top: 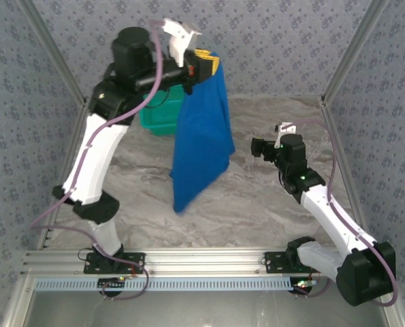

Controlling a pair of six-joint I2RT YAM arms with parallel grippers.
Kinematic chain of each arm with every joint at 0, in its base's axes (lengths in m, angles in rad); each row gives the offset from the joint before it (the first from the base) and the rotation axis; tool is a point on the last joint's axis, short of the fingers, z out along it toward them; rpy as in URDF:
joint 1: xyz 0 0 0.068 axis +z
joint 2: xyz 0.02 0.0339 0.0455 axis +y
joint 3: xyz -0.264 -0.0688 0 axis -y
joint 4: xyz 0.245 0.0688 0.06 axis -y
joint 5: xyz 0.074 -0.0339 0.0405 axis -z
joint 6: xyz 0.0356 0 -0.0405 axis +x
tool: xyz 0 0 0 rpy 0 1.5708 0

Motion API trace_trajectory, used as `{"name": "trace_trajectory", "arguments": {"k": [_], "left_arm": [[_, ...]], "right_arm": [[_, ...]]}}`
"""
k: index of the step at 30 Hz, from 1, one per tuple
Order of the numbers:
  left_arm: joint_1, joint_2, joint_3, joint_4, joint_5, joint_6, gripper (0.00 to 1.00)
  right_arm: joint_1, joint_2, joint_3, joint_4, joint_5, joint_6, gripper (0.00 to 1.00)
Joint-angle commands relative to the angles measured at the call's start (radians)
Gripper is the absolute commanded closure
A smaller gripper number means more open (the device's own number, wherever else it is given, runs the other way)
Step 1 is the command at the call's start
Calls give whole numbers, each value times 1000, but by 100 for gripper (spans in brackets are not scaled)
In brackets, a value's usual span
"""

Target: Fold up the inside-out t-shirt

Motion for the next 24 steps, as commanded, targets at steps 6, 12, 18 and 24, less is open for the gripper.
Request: {"name": "trace_trajectory", "arguments": {"k": [6,12,18,24], "left_arm": [[-51,272,286,-121,18,-24,99],[-74,388,210,-92,-5,-61,83],[5,492,238,-210,-175,-39,26],[159,419,-89,-211,-294,43,14]], "right_arm": [[37,-90,-97,188,-342,-45,0],[-29,-163,-15,-164,277,39,0],[-25,-158,17,-232,290,-3,2],[62,-6,8,-124,-28,9,2]]}}
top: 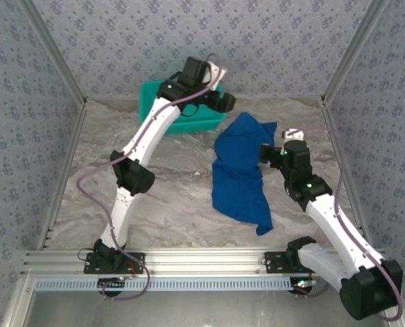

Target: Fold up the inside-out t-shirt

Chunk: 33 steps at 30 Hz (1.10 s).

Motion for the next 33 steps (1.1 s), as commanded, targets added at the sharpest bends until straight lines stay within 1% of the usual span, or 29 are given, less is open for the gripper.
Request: {"name": "trace_trajectory", "arguments": {"k": [1,3,5,6,10,11,13,15,17,21,23,25,27,30,33], "left_arm": [[93,-71,-206,27,-109,80,14],[118,-59,-255,29,-84,161,13],[125,-17,-231,0,-62,214,12],[122,5,-205,-10,-51,210,12],[66,136,9,23,-24,54,12],[41,173,72,41,-61,21,12],[-1,235,169,86,-133,-18,8],[-29,284,215,143,-225,-68,6],[-48,315,220,186,-328,-86,5],[-72,354,212,268,-416,-72,5],[-84,375,213,294,-479,-43,4],[-85,392,213,303,-506,-30,4],[-83,409,214,305,-533,-17,6],[-71,432,214,298,-532,-9,14],[-45,425,219,250,-572,-34,22]], "right_arm": [[62,90,21,37,-130,-4,2],[92,143,36,45,-136,-12,1],[104,182,47,55,-157,-13,1],[107,196,48,65,-163,-13,1],[120,254,61,94,-166,-2,1],[124,261,66,89,-160,-1,1],[127,259,55,87,-136,2,1],[124,247,39,77,-110,8,1],[114,230,25,73,-109,13,1],[103,204,17,65,-118,11,1],[101,197,24,53,-122,8,1],[100,188,22,49,-124,9,1],[99,178,13,56,-127,16,1],[100,168,0,60,-130,29,1],[102,165,-3,60,-134,39,1]]}}
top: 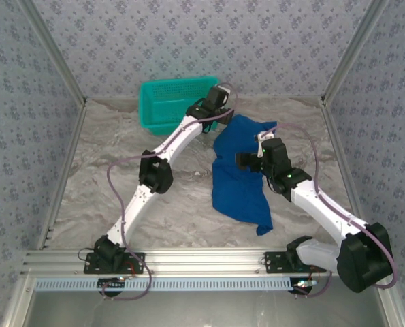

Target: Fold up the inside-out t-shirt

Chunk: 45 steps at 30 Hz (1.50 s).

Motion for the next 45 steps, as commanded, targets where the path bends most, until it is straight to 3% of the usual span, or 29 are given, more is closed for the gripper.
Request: {"name": "trace_trajectory", "arguments": {"k": [1,5,8,15,17,20,22,24,26,29,34,36,39,42,45], "left_arm": [[40,-15,26,-33,-82,-26,24],[110,-65,-2,-157,-97,-95,31],[167,-135,-114,-176,-112,-107,32],[341,-423,-600,38,-107,-121,32],[387,-483,-671,59,-102,-118,30],[416,-561,-737,76,1,-127,23],[399,-601,-757,93,139,-144,19],[352,-630,-763,104,251,-165,18],[297,-660,-796,126,352,-181,17],[204,-732,-977,228,493,-216,18],[89,-863,-1370,449,636,-290,19],[50,-924,-1510,487,658,-291,20],[-6,-1012,-1684,536,683,-284,19],[-47,-999,-1715,542,674,-297,19],[-78,-957,-1687,529,684,-312,23]], "right_arm": [[-1,-20,-13,-8,-7,32,1],[7,-3,-7,8,-26,43,1],[16,17,9,2,-30,41,1],[8,38,25,-96,72,28,1],[-13,56,32,-133,95,48,1],[-79,102,40,-145,48,87,2],[-150,148,54,-96,-37,132,4],[-268,223,75,-12,-202,198,8],[-325,313,130,13,-250,226,14],[-321,458,258,-81,-214,185,17],[-326,580,304,-72,-292,217,27],[-286,549,291,-118,-297,211,29],[-192,335,189,-283,-111,159,23],[-157,115,48,-411,-117,231,19],[-97,19,-45,-528,-137,315,23]]}}
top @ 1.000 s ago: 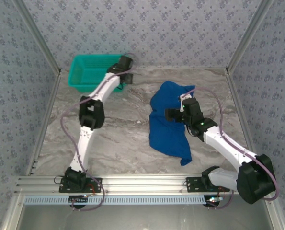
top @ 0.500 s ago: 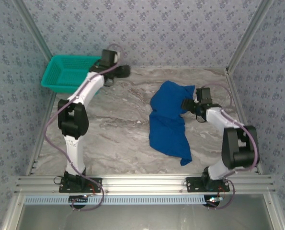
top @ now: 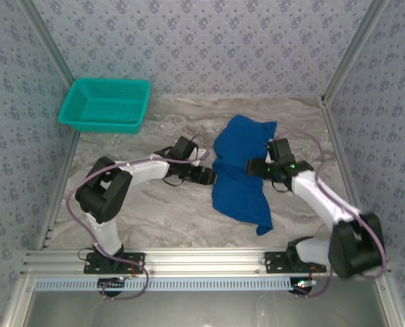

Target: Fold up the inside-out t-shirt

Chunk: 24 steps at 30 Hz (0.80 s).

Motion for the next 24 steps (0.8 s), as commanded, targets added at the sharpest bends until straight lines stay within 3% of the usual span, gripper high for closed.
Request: {"name": "trace_trajectory", "arguments": {"k": [1,3,8,9,11,12,13,15,19,24], "left_arm": [[-36,-9,38,75,37,-25,24],[-41,-12,26,86,21,-35,25],[-43,-34,-16,102,-27,-34,25],[-42,-45,-37,127,-29,-36,25],[-43,-73,-90,183,-32,-32,25],[-43,-90,-123,221,-22,-24,25],[-45,-111,-158,266,-3,-5,26],[-55,-157,-222,347,6,34,27],[-86,-273,-337,507,-32,151,25],[-144,-307,-379,616,-98,343,23]], "right_arm": [[64,-45,-94,-224,34,105,24],[126,-40,-125,-253,40,143,26],[173,42,-169,-199,40,159,36],[171,70,-163,-197,46,145,45],[172,94,-137,-204,51,101,81],[173,71,-104,-222,53,76,94],[170,24,-63,-244,50,52,100],[140,-92,14,-257,-55,11,100],[-7,-185,134,-170,-433,43,100],[-27,-125,206,-60,-569,102,100]]}}
